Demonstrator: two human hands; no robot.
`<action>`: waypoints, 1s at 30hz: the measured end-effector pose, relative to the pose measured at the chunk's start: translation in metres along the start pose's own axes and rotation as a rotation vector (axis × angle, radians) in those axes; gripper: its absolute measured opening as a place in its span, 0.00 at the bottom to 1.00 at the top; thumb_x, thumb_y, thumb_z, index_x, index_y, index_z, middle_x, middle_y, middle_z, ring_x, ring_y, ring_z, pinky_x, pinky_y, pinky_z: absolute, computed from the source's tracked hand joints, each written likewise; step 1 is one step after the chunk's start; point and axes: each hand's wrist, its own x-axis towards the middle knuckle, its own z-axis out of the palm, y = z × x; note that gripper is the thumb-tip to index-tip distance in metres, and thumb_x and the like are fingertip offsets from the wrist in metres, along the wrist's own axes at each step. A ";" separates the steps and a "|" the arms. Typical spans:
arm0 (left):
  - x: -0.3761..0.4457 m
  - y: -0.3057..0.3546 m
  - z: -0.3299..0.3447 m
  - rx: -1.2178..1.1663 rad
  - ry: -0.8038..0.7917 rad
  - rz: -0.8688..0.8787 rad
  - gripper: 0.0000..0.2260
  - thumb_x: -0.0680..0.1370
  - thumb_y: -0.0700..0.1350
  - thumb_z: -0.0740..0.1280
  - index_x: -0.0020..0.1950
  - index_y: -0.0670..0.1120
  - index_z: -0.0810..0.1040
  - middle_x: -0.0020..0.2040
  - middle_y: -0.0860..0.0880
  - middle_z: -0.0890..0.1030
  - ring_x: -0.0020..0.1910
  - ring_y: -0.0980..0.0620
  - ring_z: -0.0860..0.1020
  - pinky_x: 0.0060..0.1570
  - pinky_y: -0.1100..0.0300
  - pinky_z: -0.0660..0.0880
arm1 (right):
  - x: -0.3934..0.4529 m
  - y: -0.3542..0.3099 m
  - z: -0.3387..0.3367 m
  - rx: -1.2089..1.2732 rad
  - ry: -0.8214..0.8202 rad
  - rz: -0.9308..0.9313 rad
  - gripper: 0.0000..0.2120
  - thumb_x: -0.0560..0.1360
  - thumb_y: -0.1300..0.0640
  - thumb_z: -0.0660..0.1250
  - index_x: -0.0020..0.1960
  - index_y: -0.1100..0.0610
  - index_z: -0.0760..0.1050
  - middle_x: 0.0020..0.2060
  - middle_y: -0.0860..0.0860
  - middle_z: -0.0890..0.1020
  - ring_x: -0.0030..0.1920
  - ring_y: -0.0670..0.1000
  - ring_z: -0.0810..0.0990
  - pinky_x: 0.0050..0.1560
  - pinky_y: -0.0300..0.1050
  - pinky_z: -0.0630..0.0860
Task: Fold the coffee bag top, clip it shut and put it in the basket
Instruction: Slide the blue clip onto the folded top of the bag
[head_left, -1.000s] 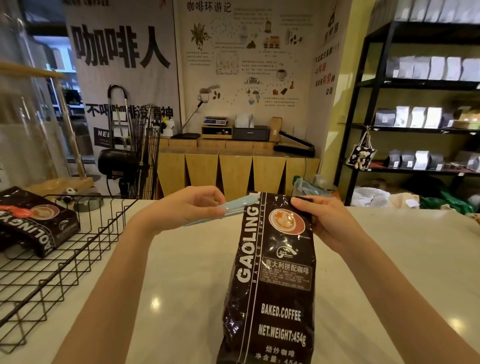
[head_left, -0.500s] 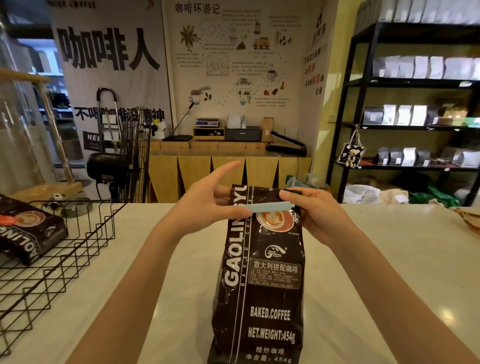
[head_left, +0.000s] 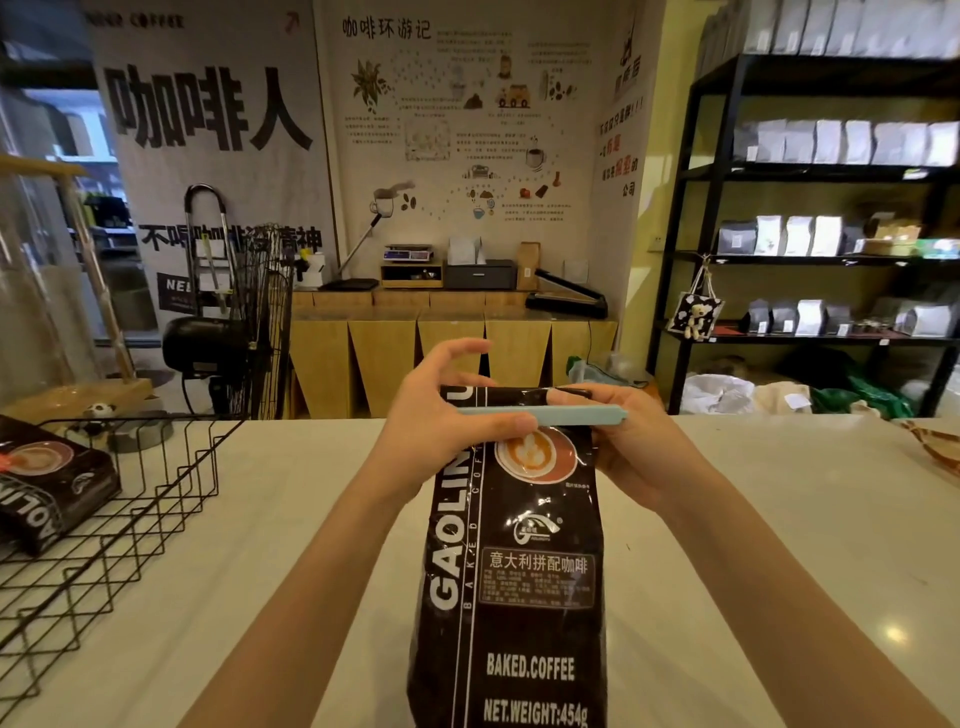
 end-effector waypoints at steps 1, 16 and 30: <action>0.000 -0.002 0.000 -0.049 0.001 -0.050 0.32 0.57 0.49 0.77 0.58 0.58 0.70 0.52 0.51 0.78 0.47 0.51 0.80 0.44 0.55 0.79 | 0.000 0.000 0.000 -0.002 -0.008 -0.002 0.05 0.66 0.53 0.68 0.37 0.53 0.81 0.29 0.47 0.84 0.33 0.45 0.82 0.34 0.36 0.78; 0.003 -0.010 -0.019 -0.416 -0.249 -0.313 0.22 0.59 0.40 0.72 0.53 0.45 0.76 0.43 0.46 0.83 0.40 0.50 0.82 0.40 0.57 0.80 | 0.004 0.004 0.002 0.101 0.023 0.064 0.09 0.62 0.50 0.69 0.36 0.54 0.81 0.32 0.50 0.84 0.34 0.48 0.82 0.38 0.39 0.78; -0.009 -0.016 0.001 -0.593 -0.193 -0.359 0.10 0.64 0.43 0.71 0.42 0.41 0.78 0.32 0.46 0.84 0.31 0.51 0.83 0.34 0.60 0.81 | -0.002 -0.013 -0.014 0.177 -0.023 0.210 0.18 0.77 0.50 0.56 0.38 0.57 0.79 0.35 0.52 0.83 0.41 0.52 0.80 0.44 0.46 0.74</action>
